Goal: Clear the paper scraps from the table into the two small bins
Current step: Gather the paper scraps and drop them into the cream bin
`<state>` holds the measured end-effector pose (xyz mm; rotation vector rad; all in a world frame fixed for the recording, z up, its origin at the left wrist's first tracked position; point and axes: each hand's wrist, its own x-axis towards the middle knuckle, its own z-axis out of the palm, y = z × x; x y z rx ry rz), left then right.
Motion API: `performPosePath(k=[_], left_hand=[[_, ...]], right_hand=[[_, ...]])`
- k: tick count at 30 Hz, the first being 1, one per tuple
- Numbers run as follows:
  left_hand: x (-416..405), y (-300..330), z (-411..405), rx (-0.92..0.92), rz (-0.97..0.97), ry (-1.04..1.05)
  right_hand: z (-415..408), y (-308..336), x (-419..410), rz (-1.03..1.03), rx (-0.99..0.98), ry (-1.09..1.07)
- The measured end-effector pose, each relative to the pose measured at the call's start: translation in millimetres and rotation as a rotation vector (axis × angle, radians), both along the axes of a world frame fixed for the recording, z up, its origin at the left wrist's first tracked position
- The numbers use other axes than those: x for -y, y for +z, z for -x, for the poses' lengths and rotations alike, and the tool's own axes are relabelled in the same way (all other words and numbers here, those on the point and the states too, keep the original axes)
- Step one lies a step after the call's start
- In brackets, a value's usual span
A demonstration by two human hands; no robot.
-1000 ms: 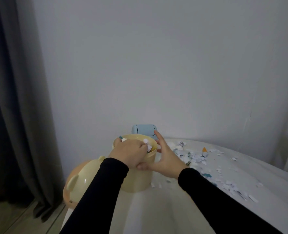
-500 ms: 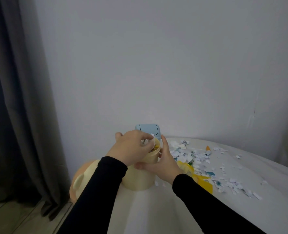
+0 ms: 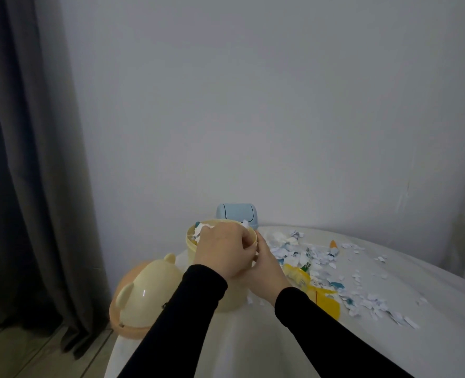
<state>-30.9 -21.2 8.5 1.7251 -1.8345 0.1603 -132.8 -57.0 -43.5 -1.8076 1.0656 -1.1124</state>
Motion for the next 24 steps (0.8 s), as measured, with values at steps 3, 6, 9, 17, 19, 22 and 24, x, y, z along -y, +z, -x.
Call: performPosePath(k=[3, 6, 9, 17, 19, 22, 24], left_hand=[[4.8, -1.7, 0.1, -0.13, -0.005, 0.029], [6.9, 1.1, -7.5, -0.288, 0.015, 0.036], [9.8, 5.3, -20.4, -0.204, 0.156, 0.199], [11.9, 1.3, -32.2, -0.152, -0.016, 0.198], [7.9, 5.5, -32.4, -0.203, 0.017, 0.149], [-2.7, 4.9, -34.9, -0.239, 0.099, 0.118], [-12.5, -1.1, -37.7, -0.234, 0.177, 0.167]], right_hand=[[0.6, -0.9, 0.0, -0.018, 0.018, -0.003], [-0.7, -1.1, -1.4, -0.04, 0.064, 0.005], [-2.3, -3.6, -2.3, -0.048, 0.085, 0.003], [-3.5, -7.0, -0.6, -0.044, 0.101, 0.011], [-4.7, -8.3, 0.3, -0.047, 0.108, 0.011], [-7.6, -10.3, -0.8, -0.044, 0.127, 0.008], [-11.2, -11.8, -1.7, -0.044, 0.142, 0.005]])
